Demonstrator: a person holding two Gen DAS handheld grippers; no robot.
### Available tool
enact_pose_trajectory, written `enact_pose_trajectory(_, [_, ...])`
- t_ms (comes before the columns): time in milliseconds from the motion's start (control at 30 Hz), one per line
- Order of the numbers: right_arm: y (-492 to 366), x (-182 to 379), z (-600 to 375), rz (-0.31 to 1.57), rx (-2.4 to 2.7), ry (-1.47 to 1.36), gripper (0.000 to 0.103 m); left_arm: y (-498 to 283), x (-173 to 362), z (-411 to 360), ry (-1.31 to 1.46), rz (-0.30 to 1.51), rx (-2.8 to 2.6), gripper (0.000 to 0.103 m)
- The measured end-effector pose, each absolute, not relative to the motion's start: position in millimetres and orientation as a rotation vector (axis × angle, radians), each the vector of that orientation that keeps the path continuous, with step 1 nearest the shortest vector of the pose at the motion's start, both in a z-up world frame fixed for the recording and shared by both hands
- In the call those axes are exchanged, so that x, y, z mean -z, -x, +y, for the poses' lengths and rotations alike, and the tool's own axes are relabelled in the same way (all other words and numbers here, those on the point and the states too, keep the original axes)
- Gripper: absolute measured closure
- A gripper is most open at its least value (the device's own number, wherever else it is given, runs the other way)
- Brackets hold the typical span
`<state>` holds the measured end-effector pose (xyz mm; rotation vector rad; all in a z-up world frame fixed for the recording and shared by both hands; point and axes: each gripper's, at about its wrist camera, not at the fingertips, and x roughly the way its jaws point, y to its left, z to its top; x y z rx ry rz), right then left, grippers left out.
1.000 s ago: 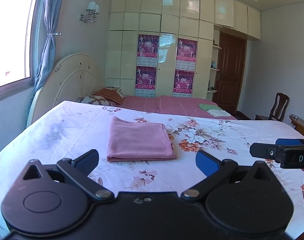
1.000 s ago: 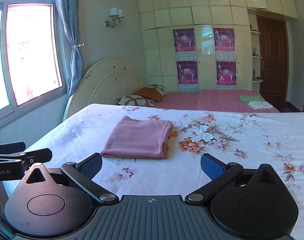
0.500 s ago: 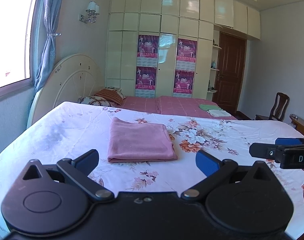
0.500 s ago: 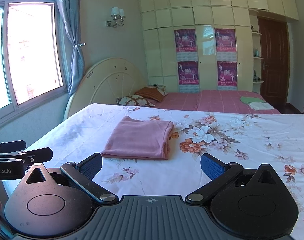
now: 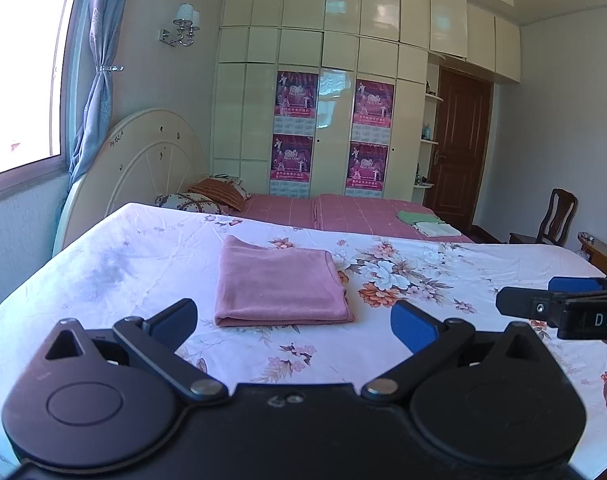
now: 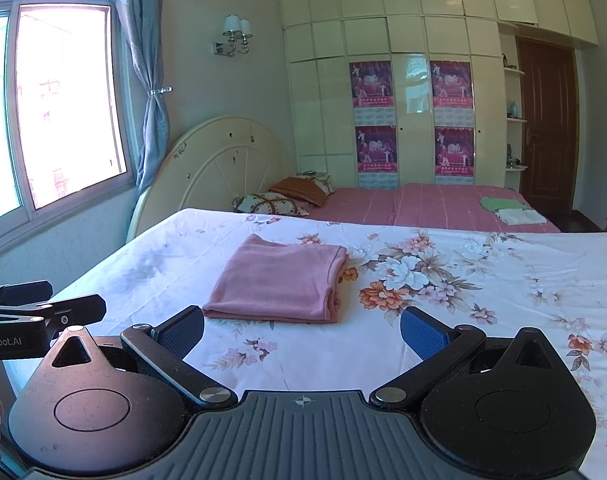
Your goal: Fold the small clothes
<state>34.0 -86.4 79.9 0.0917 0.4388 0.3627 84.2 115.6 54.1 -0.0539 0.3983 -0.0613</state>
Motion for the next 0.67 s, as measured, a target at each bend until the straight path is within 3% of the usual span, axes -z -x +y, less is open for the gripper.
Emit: enact_pose_trajectory(667, [-35.6,-77.3,-80.1,0.448,-0.369,-0.078,0.0,-84.7,-51.5,120.3,0.046,0.388,0.072,0.003])
